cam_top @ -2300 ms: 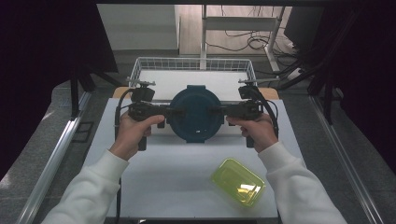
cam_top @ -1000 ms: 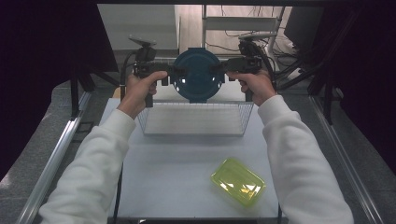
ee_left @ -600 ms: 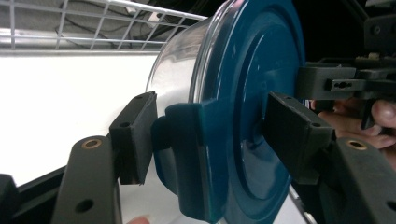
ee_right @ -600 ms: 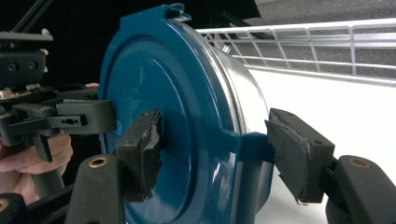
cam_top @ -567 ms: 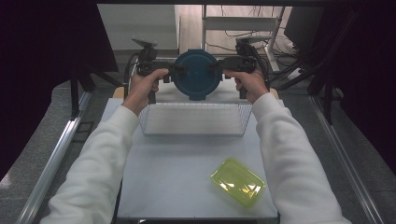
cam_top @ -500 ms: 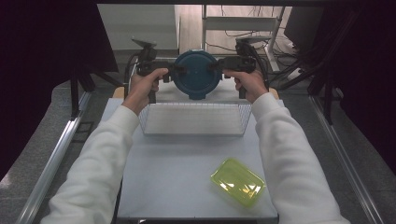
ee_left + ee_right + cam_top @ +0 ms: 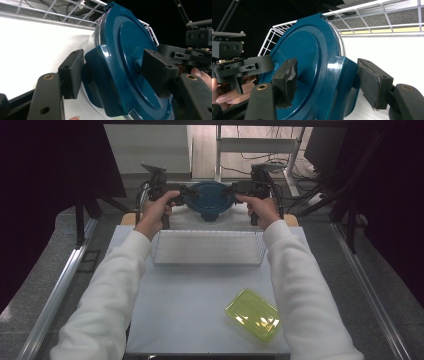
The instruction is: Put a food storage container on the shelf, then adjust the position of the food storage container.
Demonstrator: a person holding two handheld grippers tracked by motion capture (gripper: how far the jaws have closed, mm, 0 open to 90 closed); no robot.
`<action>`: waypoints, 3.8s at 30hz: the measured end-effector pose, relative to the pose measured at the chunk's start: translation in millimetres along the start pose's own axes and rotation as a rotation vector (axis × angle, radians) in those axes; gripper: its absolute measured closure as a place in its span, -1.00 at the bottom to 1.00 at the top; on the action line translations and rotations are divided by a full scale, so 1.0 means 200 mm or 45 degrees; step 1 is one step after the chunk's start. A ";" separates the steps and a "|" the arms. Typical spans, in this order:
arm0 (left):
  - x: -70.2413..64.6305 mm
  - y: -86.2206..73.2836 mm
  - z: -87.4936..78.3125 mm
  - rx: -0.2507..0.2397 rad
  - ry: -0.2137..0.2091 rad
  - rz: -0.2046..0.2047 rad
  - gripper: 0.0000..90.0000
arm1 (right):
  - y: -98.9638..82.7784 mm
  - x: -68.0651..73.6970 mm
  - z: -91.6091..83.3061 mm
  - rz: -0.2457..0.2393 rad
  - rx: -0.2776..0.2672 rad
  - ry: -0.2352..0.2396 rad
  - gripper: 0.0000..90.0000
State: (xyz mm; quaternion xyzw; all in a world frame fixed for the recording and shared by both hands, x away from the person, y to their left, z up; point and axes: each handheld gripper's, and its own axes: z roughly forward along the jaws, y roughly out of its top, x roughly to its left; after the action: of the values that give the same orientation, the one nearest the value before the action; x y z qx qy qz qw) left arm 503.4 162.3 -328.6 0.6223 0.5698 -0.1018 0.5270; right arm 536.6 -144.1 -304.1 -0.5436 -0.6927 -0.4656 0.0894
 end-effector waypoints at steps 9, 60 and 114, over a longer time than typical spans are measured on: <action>0.00 -0.02 0.00 -0.016 -0.011 0.014 -0.20 | -0.01 0.00 0.00 0.013 -0.015 0.002 -0.24; -0.13 -0.82 -0.40 -0.011 0.267 0.624 -0.59 | -0.72 -0.04 -0.62 -0.564 -0.171 -0.167 -0.46; 0.14 -1.37 -0.32 0.162 0.356 0.571 -0.56 | -1.60 -0.37 -0.77 -0.558 0.105 -0.452 0.79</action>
State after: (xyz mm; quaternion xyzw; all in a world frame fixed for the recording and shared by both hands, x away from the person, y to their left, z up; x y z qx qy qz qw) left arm 258.6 172.5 -468.9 0.7727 0.4776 0.0689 0.4124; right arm 239.3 -300.5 -442.3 -0.4497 -0.8169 -0.3428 -0.1139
